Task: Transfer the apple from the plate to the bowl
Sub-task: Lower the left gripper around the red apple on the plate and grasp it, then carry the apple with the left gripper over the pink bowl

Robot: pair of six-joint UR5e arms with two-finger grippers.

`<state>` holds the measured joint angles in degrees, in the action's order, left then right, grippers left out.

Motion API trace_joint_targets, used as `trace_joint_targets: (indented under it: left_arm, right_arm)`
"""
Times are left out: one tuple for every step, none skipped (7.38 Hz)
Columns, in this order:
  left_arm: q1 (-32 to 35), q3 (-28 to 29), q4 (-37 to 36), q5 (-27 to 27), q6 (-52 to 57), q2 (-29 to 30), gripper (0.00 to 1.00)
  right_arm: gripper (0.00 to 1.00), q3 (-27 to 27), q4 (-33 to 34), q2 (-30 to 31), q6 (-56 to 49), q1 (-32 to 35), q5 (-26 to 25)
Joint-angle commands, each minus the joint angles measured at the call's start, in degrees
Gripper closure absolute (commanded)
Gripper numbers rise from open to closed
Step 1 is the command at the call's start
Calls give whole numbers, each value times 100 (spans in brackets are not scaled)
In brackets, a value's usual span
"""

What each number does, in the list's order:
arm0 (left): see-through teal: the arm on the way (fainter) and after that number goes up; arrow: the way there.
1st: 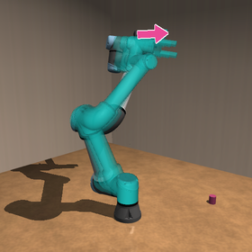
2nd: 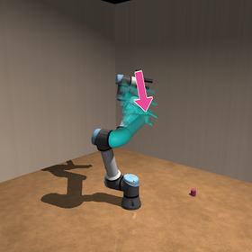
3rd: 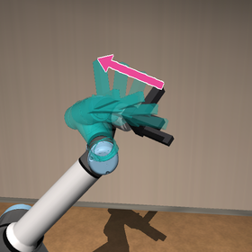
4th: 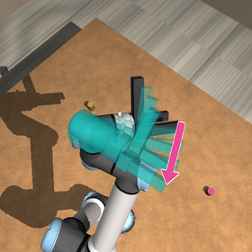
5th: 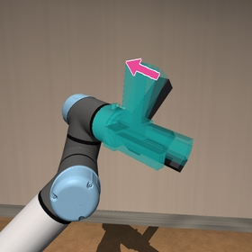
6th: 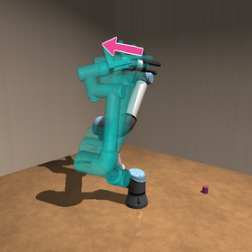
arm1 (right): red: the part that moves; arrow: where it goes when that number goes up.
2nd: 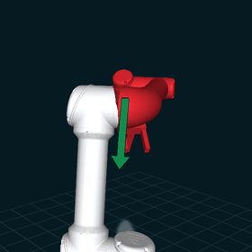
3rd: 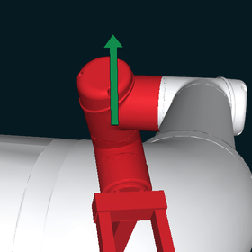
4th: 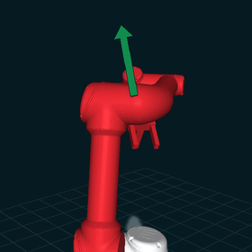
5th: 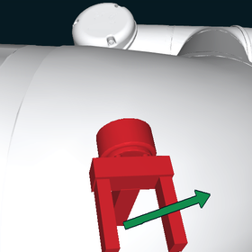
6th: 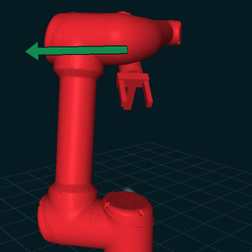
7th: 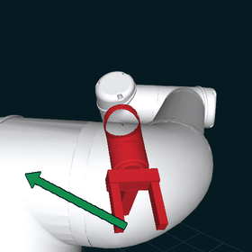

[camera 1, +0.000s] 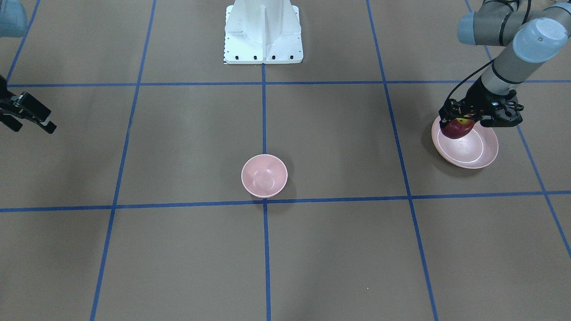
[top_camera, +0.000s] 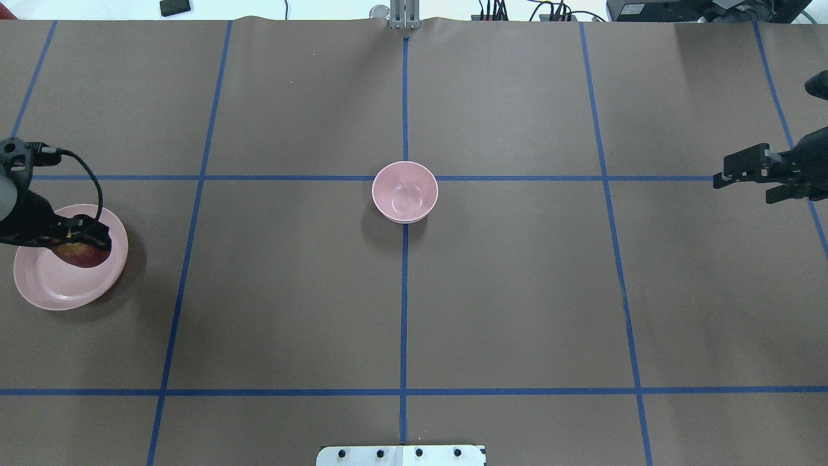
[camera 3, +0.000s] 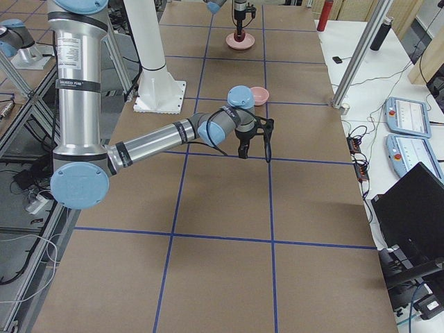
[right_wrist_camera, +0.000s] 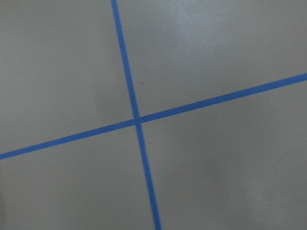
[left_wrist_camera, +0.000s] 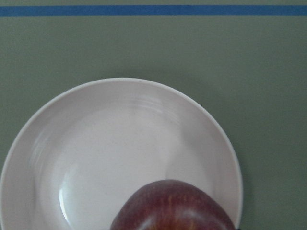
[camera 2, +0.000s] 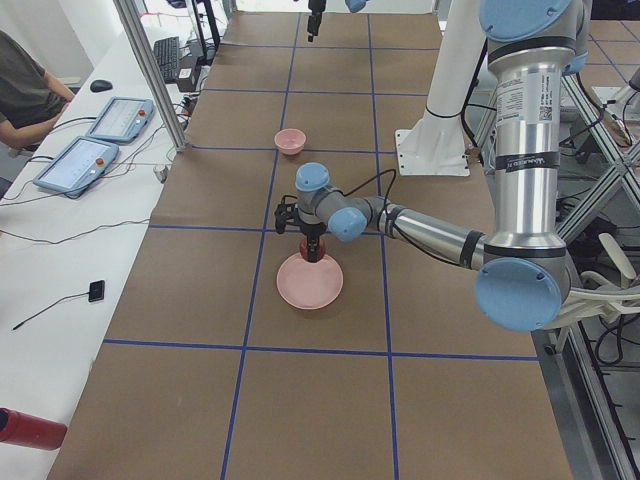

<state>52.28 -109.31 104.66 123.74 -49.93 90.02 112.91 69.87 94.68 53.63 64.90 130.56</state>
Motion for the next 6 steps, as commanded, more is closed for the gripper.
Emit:
trace_joint_targets:
  left_arm:
    - [-33,-529,-2369,-16,-139,1685,100]
    - [-478,-504,-3155,-68,-740,2564,100]
    - [-952,-426,-3197,-452,-1408,3017,100]
    - [-1235,-59,-3172,-569,-1919,3561,100]
    - [-1455,814,-2954,-753,-2229,4376,100]
    - [-1579,1850,-2403,-911,-2406,5045,100]
  right_arm:
    - [0,-32,-9,515,-984,356,83]
    - [0,-67,-9,621,-1117,444,75]
    - [0,-85,-18,718,-1362,497,75]
    - [0,-190,-18,763,-1721,567,92]
    - [0,-278,-26,763,-1803,594,110]
    - [0,-296,-26,754,-1804,585,118]
